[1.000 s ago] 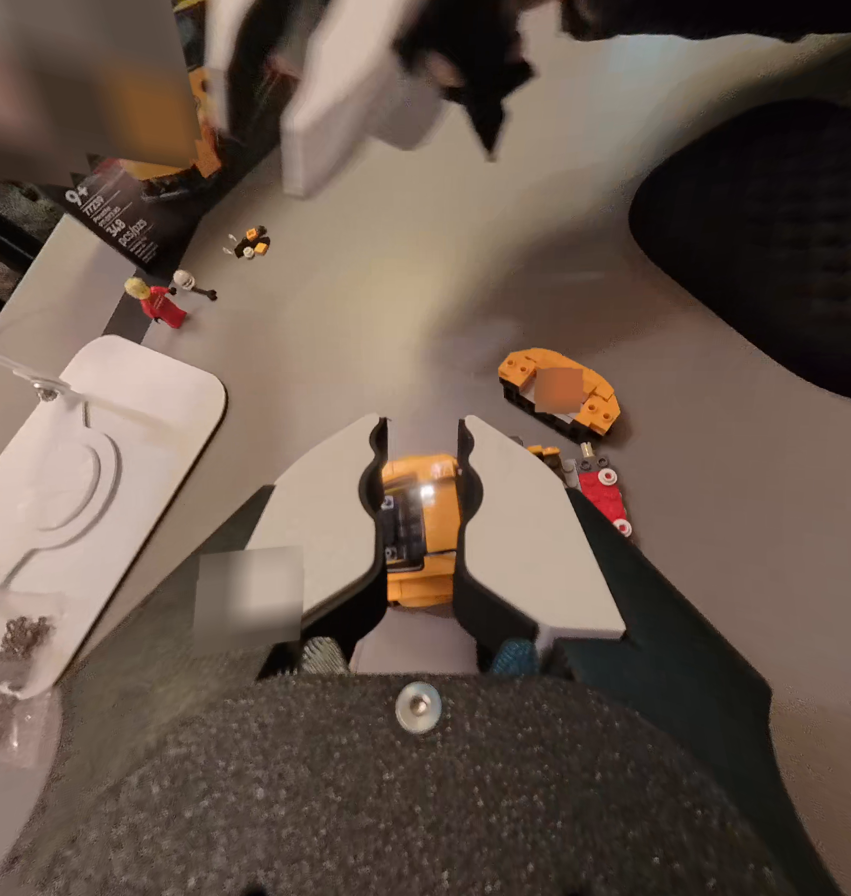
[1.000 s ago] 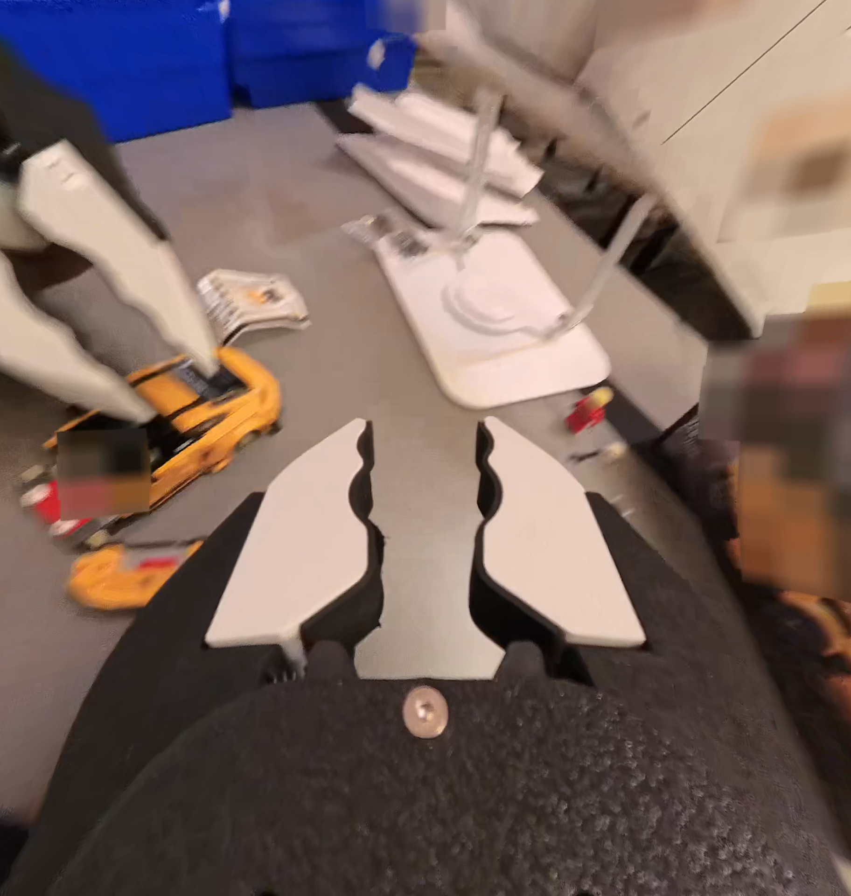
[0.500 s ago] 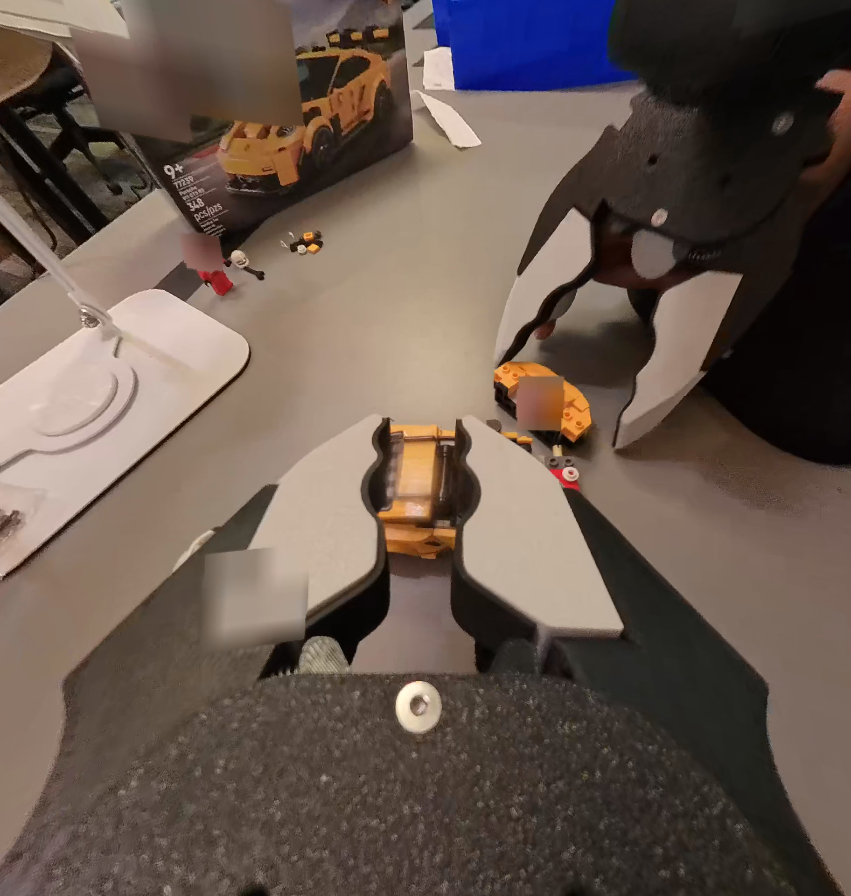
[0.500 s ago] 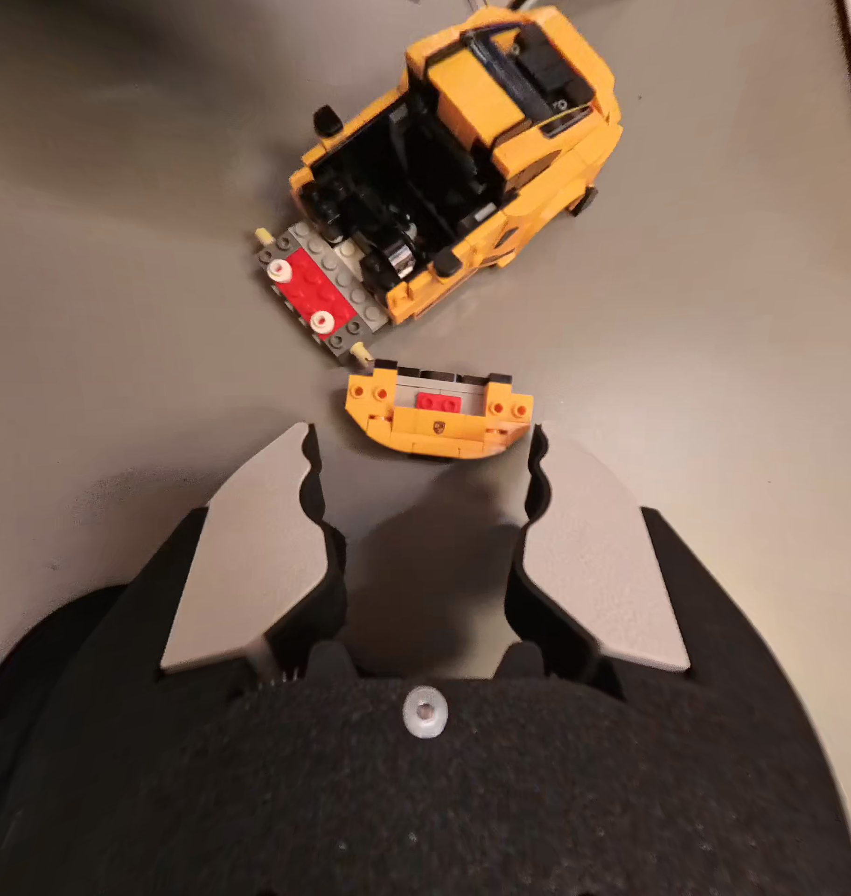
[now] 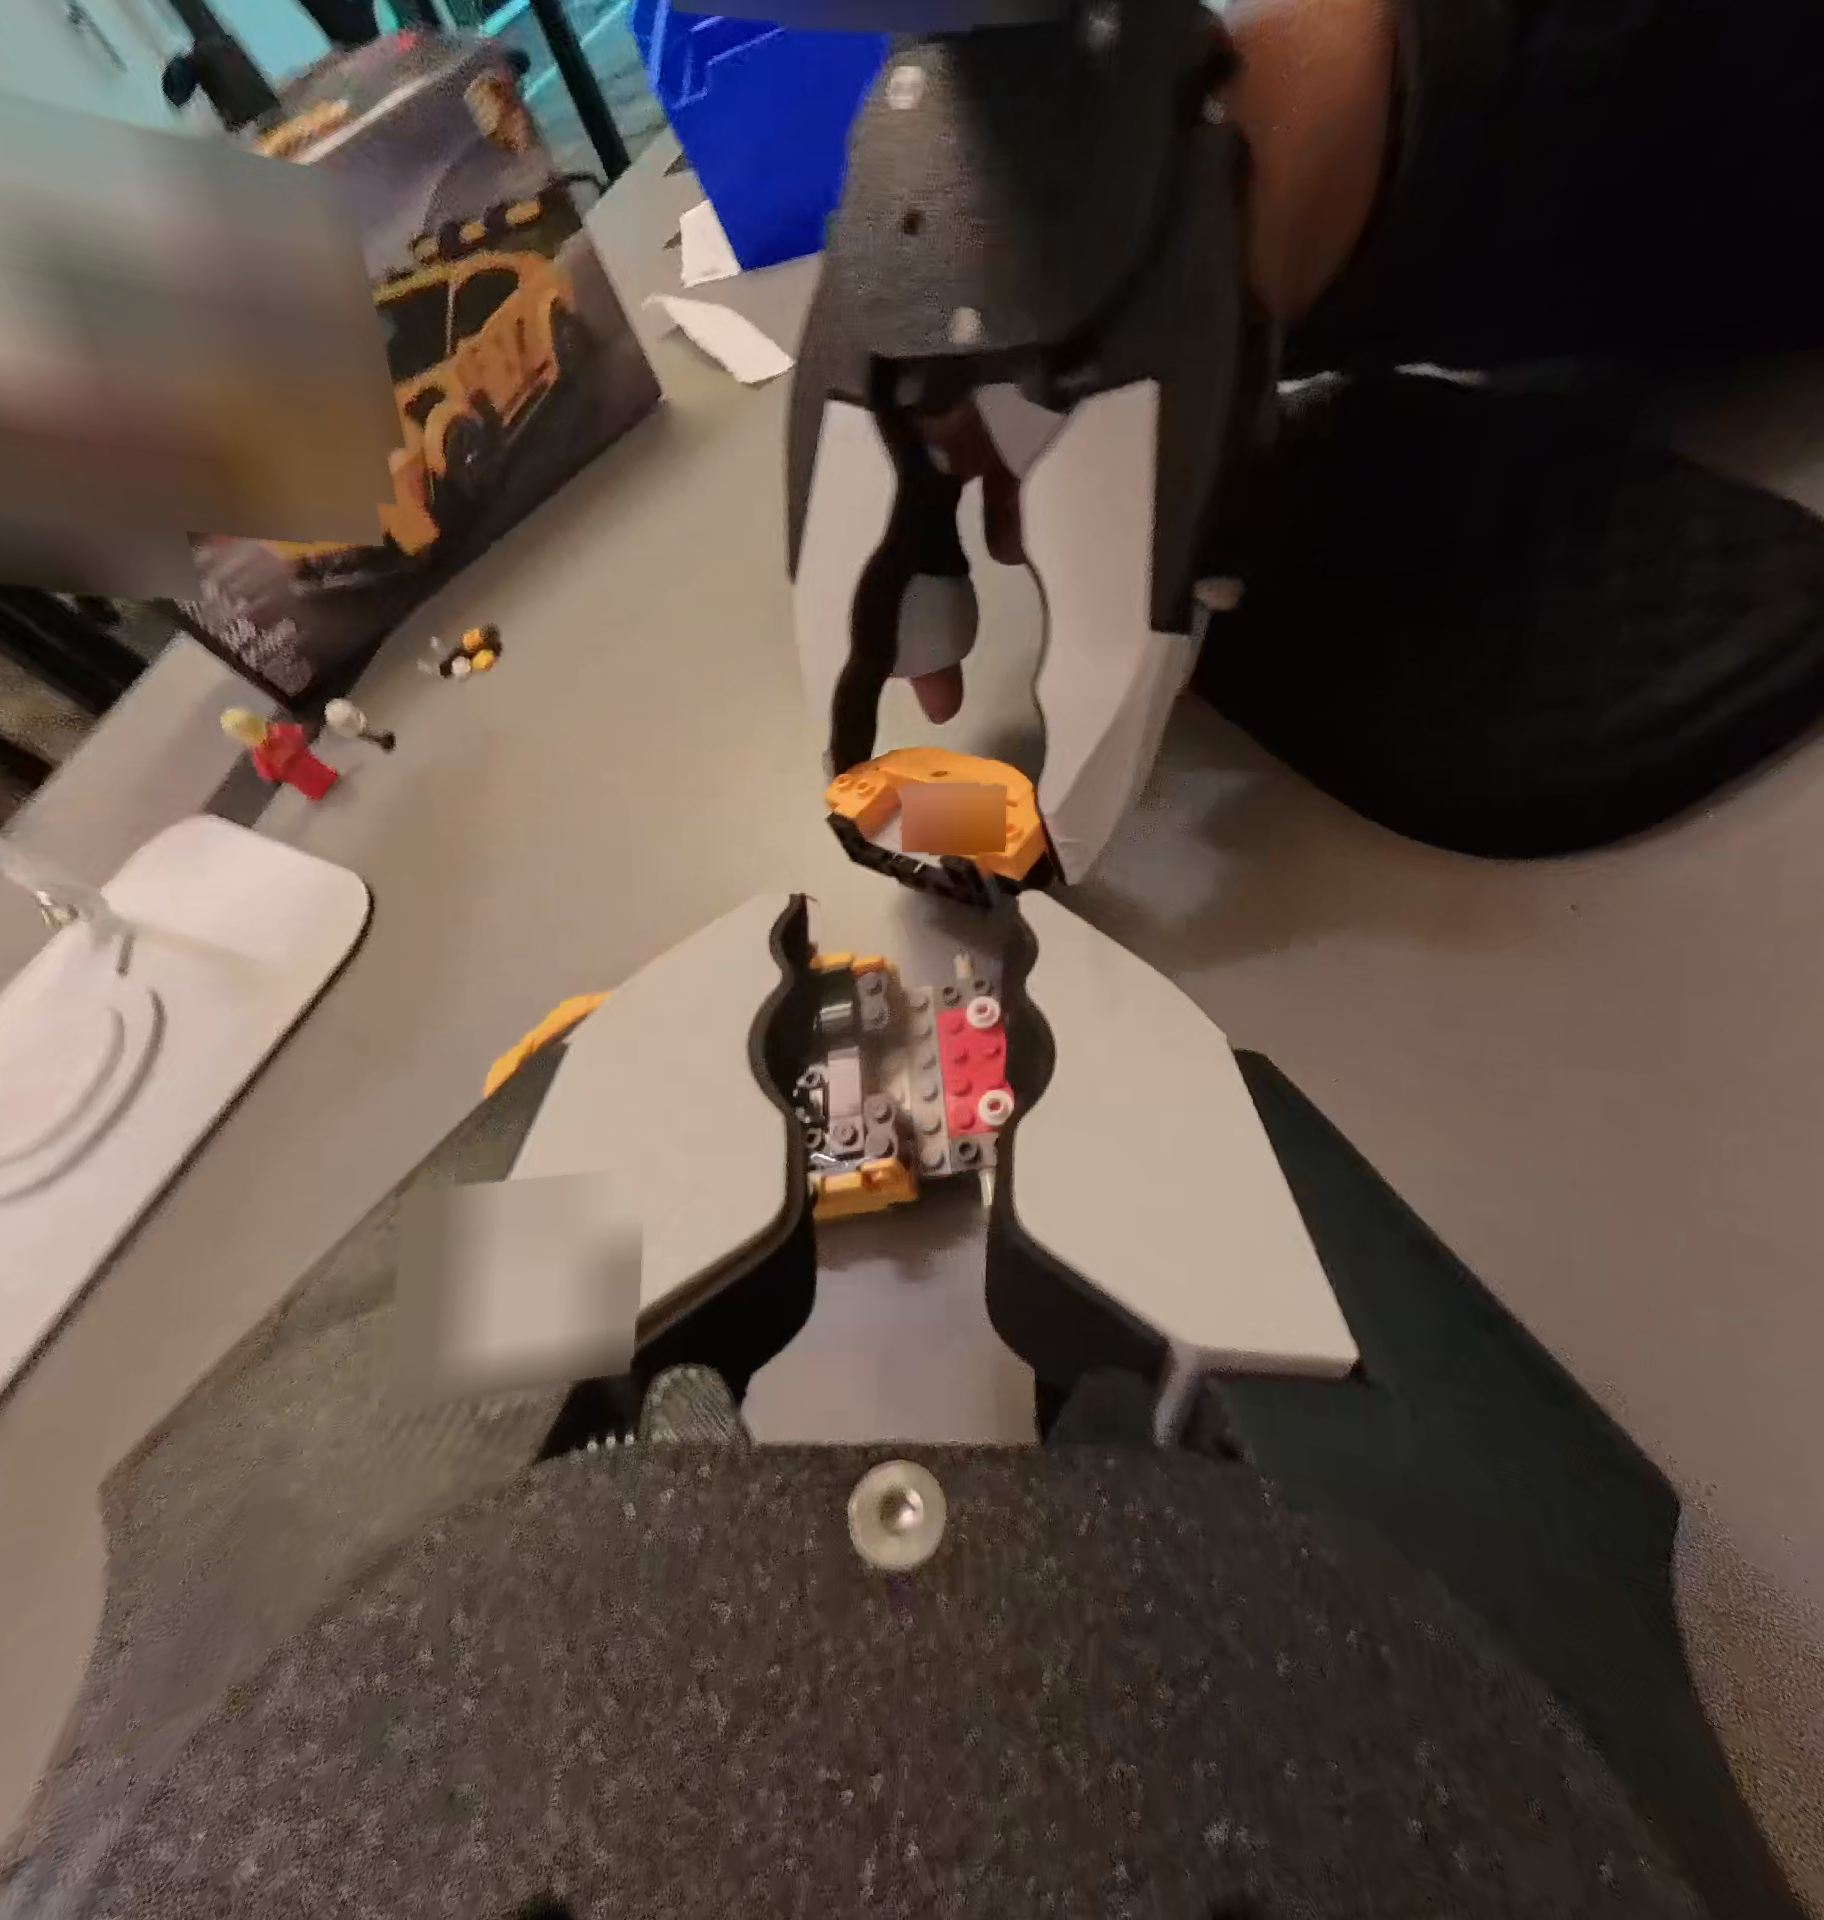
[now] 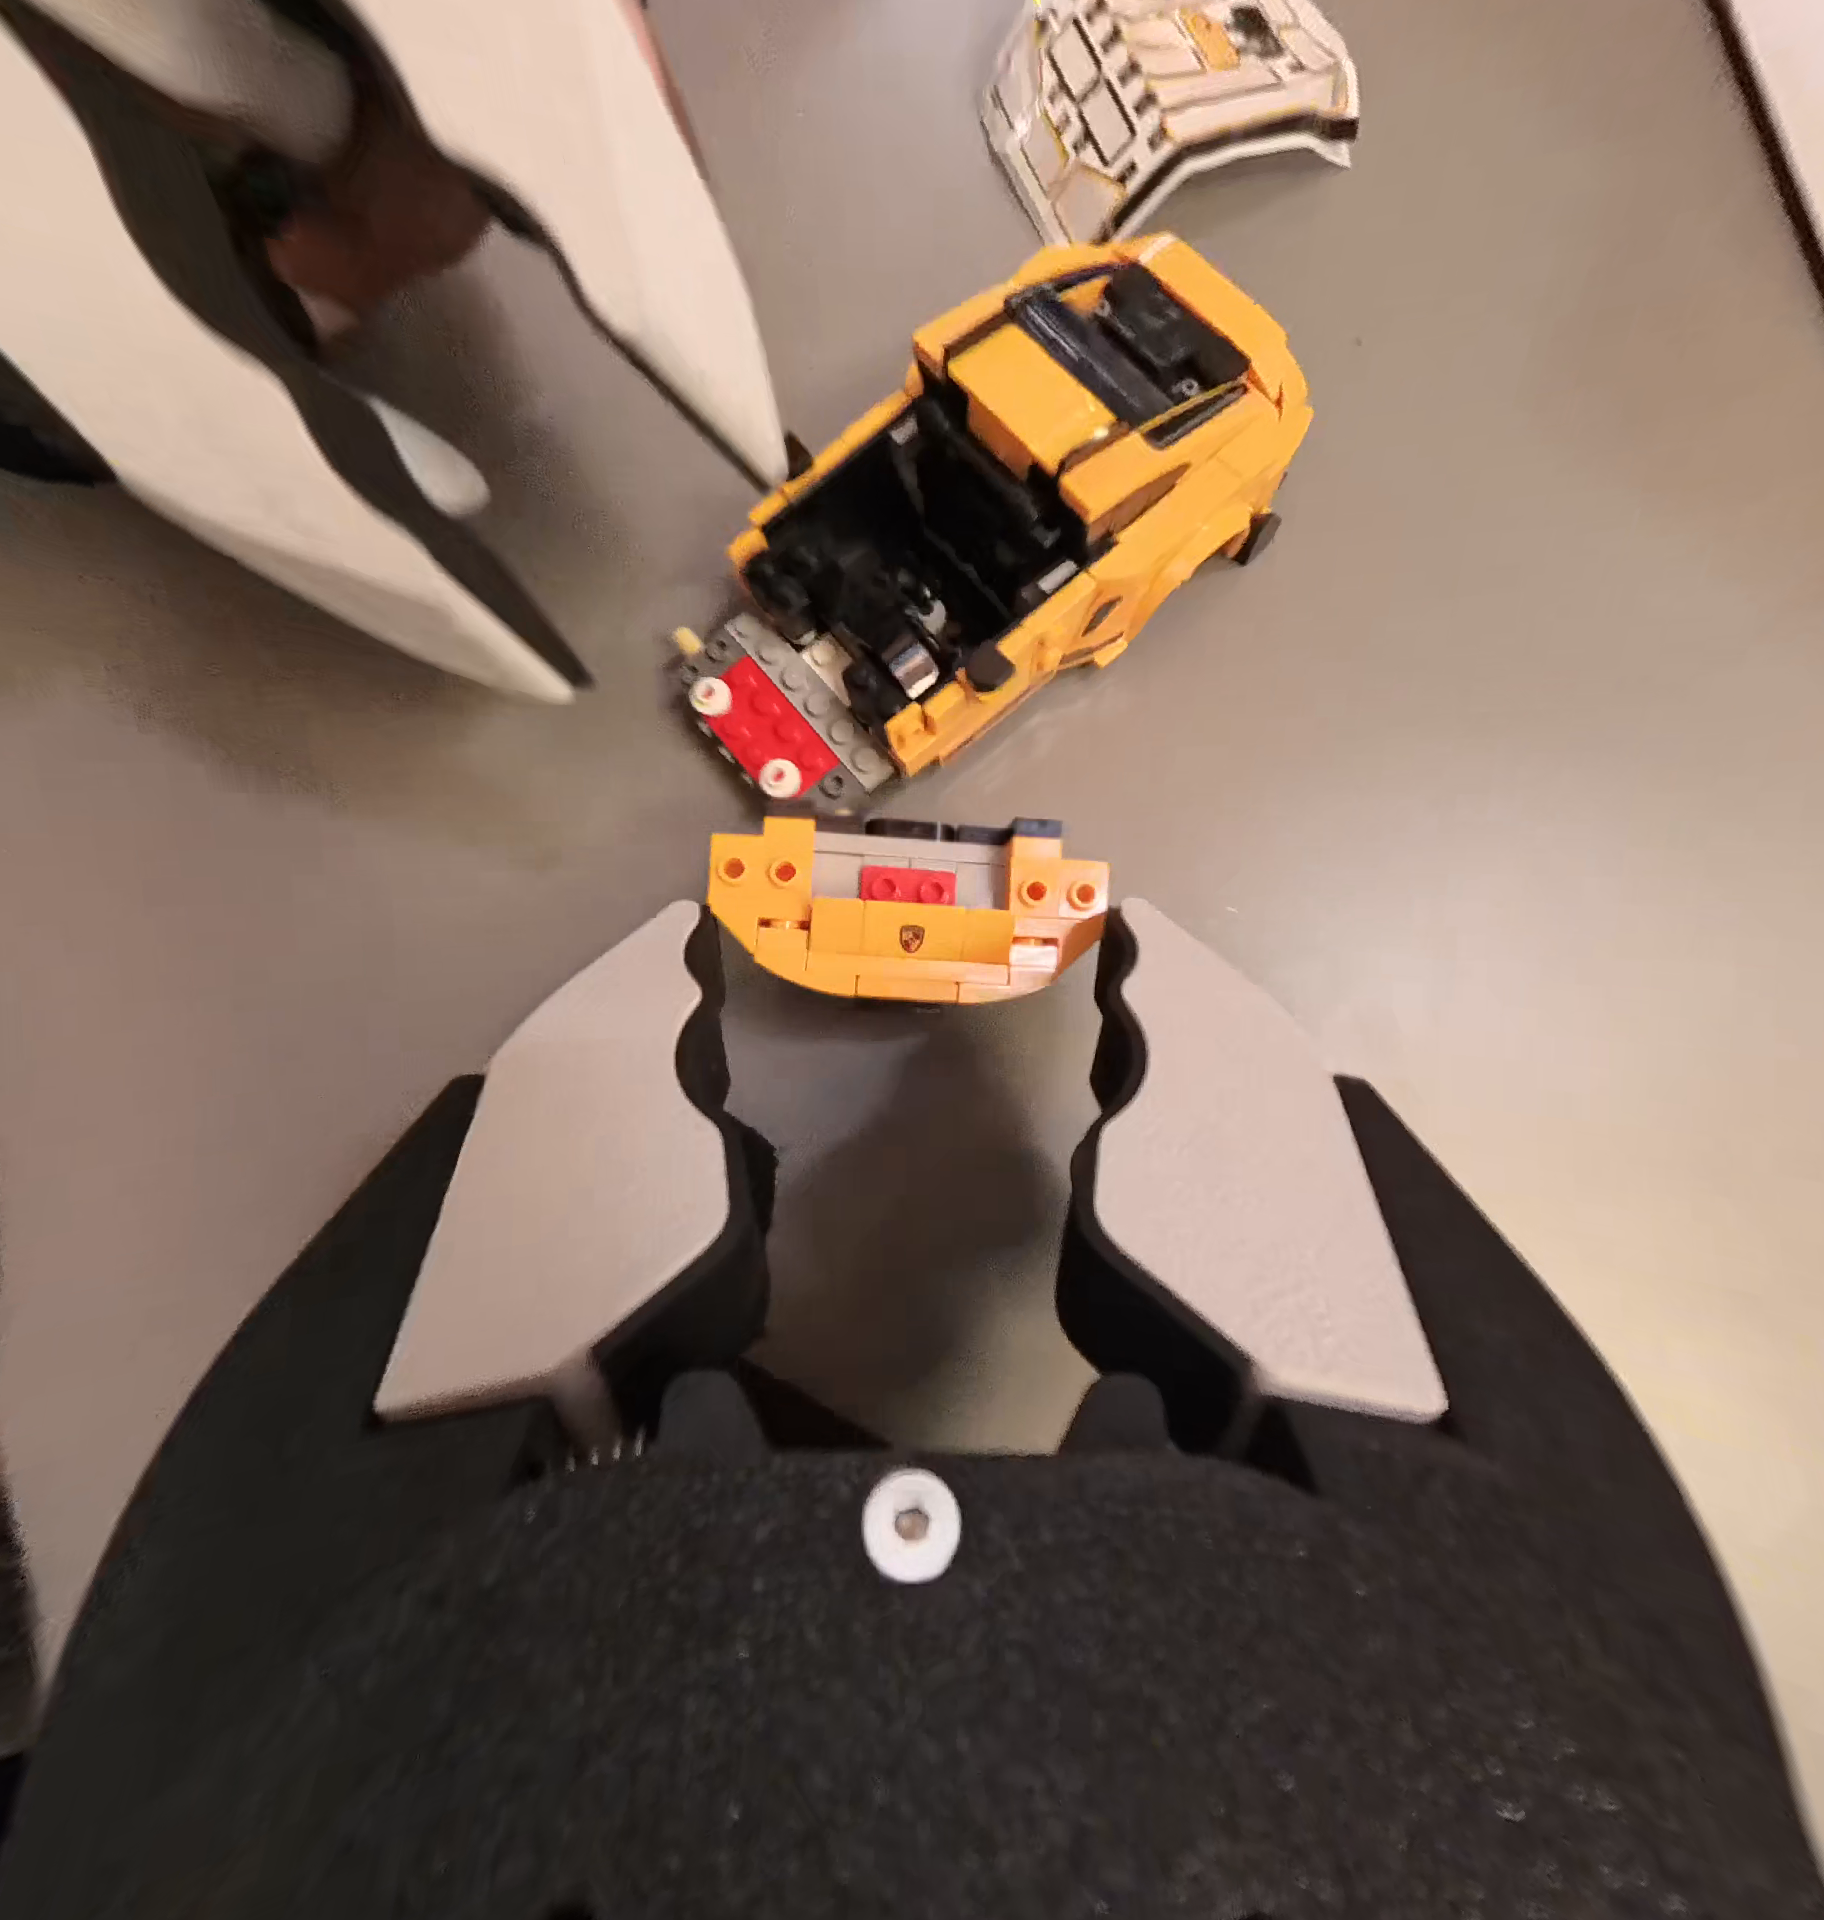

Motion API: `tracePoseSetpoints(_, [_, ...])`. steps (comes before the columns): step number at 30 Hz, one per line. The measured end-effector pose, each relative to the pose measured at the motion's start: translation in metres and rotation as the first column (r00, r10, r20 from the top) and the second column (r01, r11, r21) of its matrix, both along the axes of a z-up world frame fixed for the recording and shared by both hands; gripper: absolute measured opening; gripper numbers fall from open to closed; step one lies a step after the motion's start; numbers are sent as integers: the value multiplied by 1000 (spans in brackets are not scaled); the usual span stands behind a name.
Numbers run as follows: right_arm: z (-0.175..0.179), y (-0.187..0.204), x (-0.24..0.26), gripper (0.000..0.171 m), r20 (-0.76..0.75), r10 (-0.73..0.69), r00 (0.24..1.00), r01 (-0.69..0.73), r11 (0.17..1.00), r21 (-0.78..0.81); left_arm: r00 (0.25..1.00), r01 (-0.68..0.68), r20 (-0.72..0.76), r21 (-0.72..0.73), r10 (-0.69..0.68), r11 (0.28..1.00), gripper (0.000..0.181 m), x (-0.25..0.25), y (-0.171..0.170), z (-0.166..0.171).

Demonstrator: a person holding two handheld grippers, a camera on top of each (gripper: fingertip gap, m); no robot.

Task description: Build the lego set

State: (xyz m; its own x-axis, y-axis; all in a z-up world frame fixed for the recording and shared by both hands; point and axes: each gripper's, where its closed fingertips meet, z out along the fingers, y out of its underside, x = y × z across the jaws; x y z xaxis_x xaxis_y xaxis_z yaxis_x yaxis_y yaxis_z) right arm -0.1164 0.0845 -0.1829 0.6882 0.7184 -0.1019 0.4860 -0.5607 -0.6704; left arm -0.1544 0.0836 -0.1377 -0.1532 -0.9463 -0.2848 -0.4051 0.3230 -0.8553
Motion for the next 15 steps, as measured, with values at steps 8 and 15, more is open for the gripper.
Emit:
tracePoseSetpoints(8, [12, -20, -25, 69, -215, 73, 974, -101, 988, -120, 993, 120, -66, 371, -102, 921, 49, 4, -22, -16])
tracePoseSetpoints(15, [11, -30, -38, 69, -266, 96, 959, -145, 974, -173, 983, 183, -111, 540, -146, 822, 22, 4, -32, -26])
